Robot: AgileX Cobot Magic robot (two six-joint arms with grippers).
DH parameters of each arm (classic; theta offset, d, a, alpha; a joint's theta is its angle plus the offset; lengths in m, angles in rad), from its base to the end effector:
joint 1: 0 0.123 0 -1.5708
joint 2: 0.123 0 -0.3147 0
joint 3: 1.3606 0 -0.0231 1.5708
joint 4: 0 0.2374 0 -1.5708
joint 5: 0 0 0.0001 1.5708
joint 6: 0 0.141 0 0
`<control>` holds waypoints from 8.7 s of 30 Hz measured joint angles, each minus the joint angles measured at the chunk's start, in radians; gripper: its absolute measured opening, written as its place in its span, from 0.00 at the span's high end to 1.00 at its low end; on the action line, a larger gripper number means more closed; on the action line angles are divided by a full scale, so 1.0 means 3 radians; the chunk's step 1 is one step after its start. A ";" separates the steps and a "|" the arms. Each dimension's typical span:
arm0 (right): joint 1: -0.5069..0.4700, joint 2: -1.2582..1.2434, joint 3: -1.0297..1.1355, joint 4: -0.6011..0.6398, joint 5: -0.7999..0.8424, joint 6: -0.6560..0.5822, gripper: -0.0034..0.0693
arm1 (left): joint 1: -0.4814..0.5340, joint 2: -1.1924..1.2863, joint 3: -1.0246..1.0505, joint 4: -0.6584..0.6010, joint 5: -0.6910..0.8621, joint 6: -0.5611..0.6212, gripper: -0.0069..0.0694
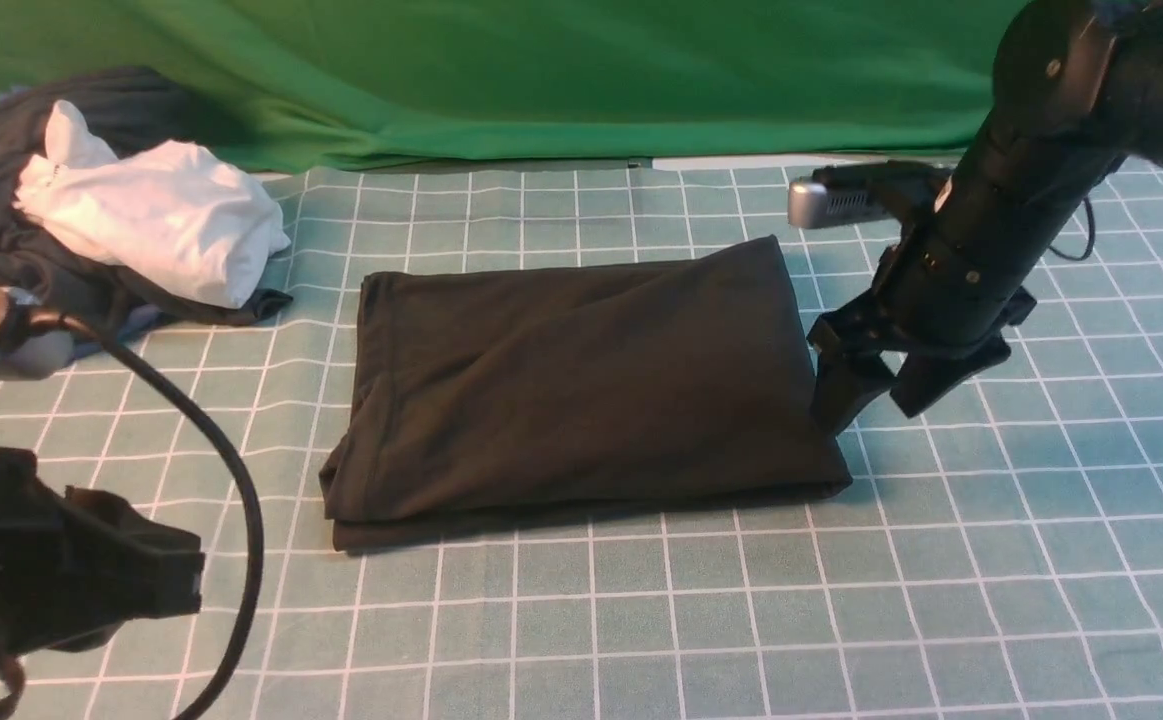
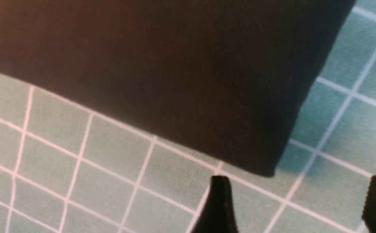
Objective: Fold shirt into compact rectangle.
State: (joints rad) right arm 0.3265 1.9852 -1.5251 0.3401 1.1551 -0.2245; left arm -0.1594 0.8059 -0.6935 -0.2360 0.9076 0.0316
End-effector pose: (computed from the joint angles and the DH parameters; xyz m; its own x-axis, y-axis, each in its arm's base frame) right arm 0.3643 0.1688 0.1944 -0.9152 -0.3928 -0.0899 -0.4011 0.8662 0.2981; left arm 0.1276 -0.0468 0.2819 -0.8104 0.0157 -0.5856 0.1742 0.9609 -0.2154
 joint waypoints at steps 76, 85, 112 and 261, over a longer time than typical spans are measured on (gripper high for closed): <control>0.0010 -0.5632 0.1906 -0.1029 -0.1747 0.0238 0.92 | 0.0000 -0.0099 0.0000 -0.0006 -0.0573 -0.0024 0.90; 0.0010 -0.6631 0.2571 -0.1047 -0.2293 0.0234 0.92 | 0.0000 -0.0099 0.0000 -0.0025 -0.0950 -0.0021 0.90; 0.0010 -0.6636 0.2596 -0.1047 -0.2265 0.0238 0.84 | 0.0000 -0.0640 0.0000 -0.0130 -0.1178 0.0175 0.90; -0.1020 -0.6616 0.5104 -0.0964 -0.3035 0.0222 0.63 | 0.0696 -0.2686 0.2325 0.0328 -0.2251 0.0338 0.89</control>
State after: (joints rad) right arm 0.0205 0.0004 0.0061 0.0509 0.2445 -0.1580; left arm 0.0495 0.0000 0.0039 -0.1375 0.2324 0.1330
